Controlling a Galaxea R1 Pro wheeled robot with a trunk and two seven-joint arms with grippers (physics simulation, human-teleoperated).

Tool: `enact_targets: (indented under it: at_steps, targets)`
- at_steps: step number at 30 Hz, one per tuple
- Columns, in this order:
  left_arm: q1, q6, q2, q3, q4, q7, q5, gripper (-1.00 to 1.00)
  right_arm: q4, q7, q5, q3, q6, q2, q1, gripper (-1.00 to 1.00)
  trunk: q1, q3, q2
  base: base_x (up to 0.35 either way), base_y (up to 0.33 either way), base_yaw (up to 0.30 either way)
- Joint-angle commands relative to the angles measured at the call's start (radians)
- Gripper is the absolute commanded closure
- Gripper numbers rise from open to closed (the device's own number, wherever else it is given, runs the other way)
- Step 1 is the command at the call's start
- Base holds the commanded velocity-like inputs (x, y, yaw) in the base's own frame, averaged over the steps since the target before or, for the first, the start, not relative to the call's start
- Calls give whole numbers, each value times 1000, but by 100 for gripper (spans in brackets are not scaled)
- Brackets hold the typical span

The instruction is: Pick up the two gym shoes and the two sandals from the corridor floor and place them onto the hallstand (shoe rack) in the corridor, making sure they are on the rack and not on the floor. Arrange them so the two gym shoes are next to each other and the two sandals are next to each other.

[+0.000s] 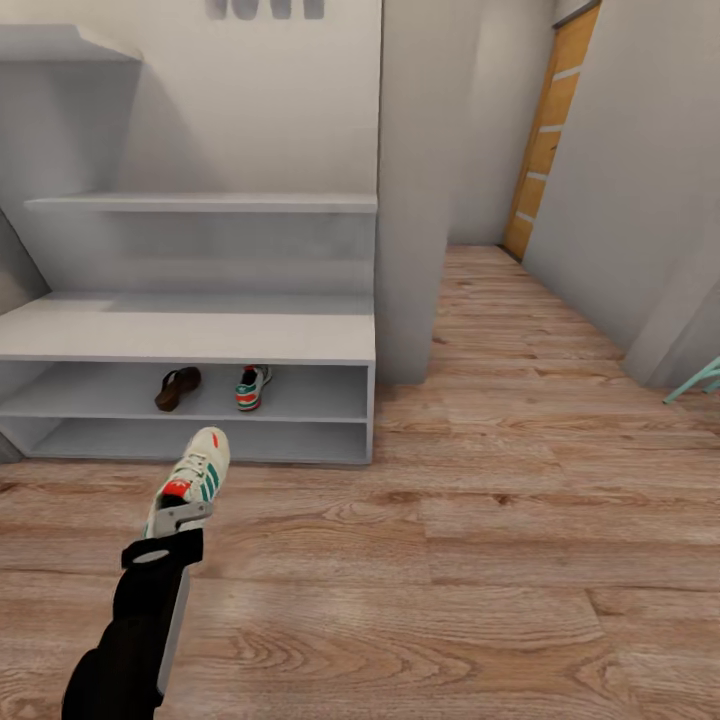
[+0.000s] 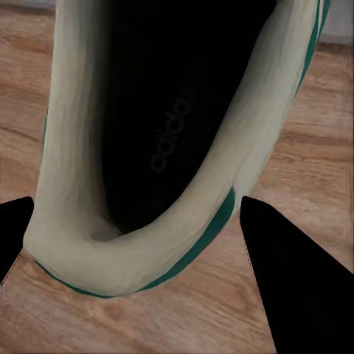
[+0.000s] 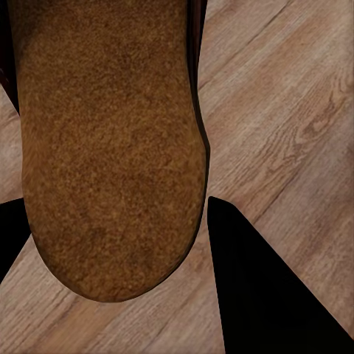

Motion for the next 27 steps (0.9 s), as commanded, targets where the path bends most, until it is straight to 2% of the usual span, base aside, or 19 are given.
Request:
enact_targets:
  at_steps: [1,5,7,8,10,13,19,25,27]
  targets:
    - [1,0,0,-14,0,3,-2,100,0,-3,-3,0,0,0,0,100,0,0,0,0,0,0]
    - [2,0,0,-53,0,9,3,100,0,-3,-3,0,1,0,0,100,0,0,0,0,0,0]
    - [1,0,0,-130,0,10,7,100,0,-3,-3,0,0,-1,0,100,0,0,0,0,0,0]
    - [1,0,0,-148,0,11,8,100,0,-3,-3,0,0,-1,0,100,0,0,0,0,0,0]
    - [0,0,0,-208,0,13,11,100,0,-3,-3,0,0,-1,0,100,0,0,0,0,0,0]
    - [-1,0,-1,-241,0,14,12,100,0,-3,-3,0,0,0,0,100,0,0,0,0,0,0]
    - [-3,0,-1,-256,27,14,18,100,0,-3,-3,0,0,-1,0,100,0,0,0,0,0,0]
    - [-15,1,0,-259,132,15,89,100,0,-3,-3,0,1,0,0,100,0,0,0,0,0,0]
    - [-34,3,0,-259,143,15,100,100,0,-3,-3,0,0,0,0,100,0,0,0,0,0,0]
